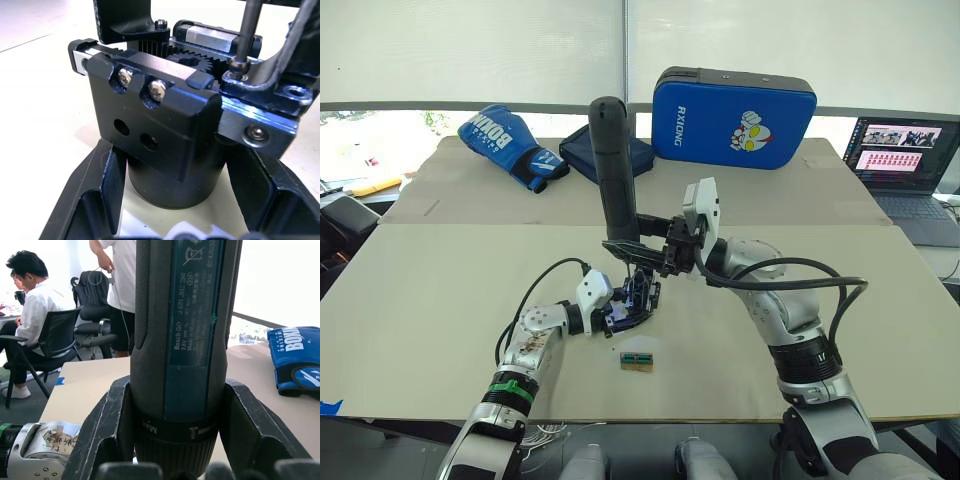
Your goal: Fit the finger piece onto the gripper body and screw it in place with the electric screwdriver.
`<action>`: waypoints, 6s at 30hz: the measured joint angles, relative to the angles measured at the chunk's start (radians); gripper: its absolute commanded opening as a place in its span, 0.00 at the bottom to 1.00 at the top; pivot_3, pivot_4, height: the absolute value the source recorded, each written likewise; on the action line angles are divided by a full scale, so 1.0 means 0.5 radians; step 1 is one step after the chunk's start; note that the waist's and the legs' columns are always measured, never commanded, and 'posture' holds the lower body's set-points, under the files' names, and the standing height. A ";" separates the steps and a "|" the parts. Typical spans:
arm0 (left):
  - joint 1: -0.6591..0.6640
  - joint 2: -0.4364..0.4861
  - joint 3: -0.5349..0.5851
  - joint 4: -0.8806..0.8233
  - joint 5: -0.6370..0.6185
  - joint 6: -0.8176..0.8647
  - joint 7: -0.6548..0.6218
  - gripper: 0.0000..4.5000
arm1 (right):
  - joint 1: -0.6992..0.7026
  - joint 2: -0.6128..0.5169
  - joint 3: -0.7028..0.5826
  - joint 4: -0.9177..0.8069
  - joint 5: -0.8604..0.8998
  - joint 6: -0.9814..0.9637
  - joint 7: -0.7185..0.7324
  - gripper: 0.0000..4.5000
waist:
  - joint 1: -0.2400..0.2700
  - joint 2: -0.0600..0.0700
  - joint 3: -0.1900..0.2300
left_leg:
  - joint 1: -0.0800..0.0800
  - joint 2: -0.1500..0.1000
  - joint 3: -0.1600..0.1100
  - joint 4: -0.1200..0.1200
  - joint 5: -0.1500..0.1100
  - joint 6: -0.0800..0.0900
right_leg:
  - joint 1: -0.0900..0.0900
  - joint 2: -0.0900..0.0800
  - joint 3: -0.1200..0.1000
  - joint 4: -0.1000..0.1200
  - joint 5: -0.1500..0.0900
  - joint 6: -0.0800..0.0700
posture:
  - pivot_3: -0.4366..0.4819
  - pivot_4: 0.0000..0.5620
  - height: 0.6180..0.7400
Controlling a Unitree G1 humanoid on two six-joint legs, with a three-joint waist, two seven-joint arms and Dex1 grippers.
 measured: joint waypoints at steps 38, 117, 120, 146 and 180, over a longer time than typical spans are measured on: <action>0.362 0.585 0.265 -0.316 -0.262 0.195 -0.274 0.99 | 0.066 -0.499 -0.582 -0.552 0.711 0.204 0.199 0.43 | -0.056 0.000 0.009 | -0.009 0.003 -0.001 -0.012 0.000 0.000 | -0.013 0.000 0.000 -0.003 -0.001 -0.003 | 0.48 0.27 1.00; 0.502 0.506 -0.187 -0.735 -0.118 0.033 -0.432 0.99 | 0.475 -0.122 0.217 -0.250 0.108 -0.431 0.560 0.43 | -0.009 0.001 0.018 | -0.001 0.002 0.003 -0.010 0.000 0.000 | -0.007 0.001 0.002 0.000 -0.003 -0.001 | 0.48 0.27 1.00; 0.502 0.501 -0.186 -0.721 -0.118 0.009 -0.432 0.99 | 0.476 -0.122 0.217 -0.250 0.080 -0.433 0.560 0.43 | -0.009 0.002 0.018 | 0.000 0.002 0.003 -0.009 0.000 0.000 | -0.006 0.001 0.002 0.000 -0.003 -0.001 | 0.48 0.27 1.00; 0.500 0.489 -0.183 -0.690 -0.122 -0.038 -0.446 0.99 | 0.514 -0.102 0.217 -0.240 0.074 -0.433 0.555 0.43 | -0.007 0.002 0.018 | 0.001 0.002 0.003 -0.009 0.000 0.000 | -0.006 0.001 0.002 0.001 -0.003 -0.001 | 0.48 0.27 1.00; 0.491 0.490 -0.183 -0.765 -0.120 0.127 -0.415 0.99 | 0.513 -0.107 0.222 -0.233 0.057 -0.408 0.553 0.43 | -0.003 0.002 0.018 | 0.000 0.002 0.003 -0.008 0.000 0.000 | -0.006 0.001 0.002 0.001 -0.003 -0.001 | 0.48 0.27 1.00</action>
